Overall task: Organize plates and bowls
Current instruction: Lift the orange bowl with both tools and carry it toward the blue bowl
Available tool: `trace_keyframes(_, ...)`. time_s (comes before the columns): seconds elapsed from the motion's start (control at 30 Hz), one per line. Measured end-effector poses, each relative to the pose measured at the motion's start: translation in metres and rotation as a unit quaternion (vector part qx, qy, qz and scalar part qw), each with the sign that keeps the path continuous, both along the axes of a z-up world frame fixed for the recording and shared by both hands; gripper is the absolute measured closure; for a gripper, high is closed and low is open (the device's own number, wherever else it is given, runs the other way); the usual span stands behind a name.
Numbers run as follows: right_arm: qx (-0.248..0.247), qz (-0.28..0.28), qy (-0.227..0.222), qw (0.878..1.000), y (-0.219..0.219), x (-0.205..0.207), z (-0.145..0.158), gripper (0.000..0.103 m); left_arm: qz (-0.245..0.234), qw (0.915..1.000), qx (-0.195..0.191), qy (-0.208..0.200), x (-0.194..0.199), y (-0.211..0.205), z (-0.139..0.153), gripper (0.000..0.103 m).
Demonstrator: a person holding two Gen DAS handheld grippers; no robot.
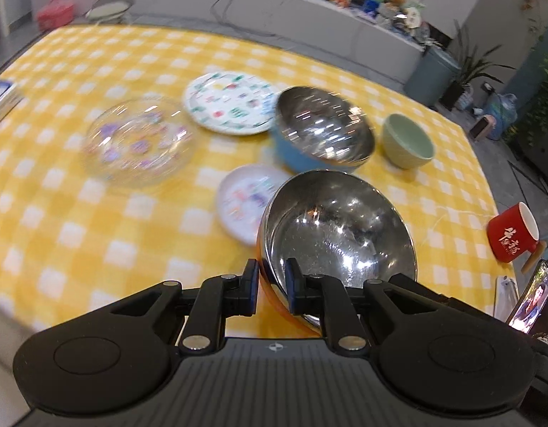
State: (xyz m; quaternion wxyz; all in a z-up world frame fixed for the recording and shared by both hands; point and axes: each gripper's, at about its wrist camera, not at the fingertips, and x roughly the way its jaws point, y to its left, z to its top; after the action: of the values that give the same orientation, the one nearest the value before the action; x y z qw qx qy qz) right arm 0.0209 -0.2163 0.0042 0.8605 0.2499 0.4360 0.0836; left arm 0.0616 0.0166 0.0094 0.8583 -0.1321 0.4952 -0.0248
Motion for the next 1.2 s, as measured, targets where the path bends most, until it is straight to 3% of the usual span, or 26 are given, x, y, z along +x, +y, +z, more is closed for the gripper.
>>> trace_keyframes(0.3, 0.011, 0.056, 0.033, 0.998, 0.034, -0.013, -0.007, 0.090, 0.038, 0.9984, -0.010, 0.041, -0.024, 0.043, -0.014, 0.086)
trace_keyframes(0.77, 0.009, 0.101, 0.051, 0.994, 0.074, -0.008, -0.018, 0.089, 0.067, 0.9971, 0.009, 0.034, -0.034, 0.078, -0.020, 0.088)
trace_keyframes(1.2, 0.010, 0.114, 0.048, 0.992, 0.102, 0.002, -0.020, 0.089, 0.095, 0.9951, 0.000, 0.028, -0.030, 0.104, -0.023, 0.087)
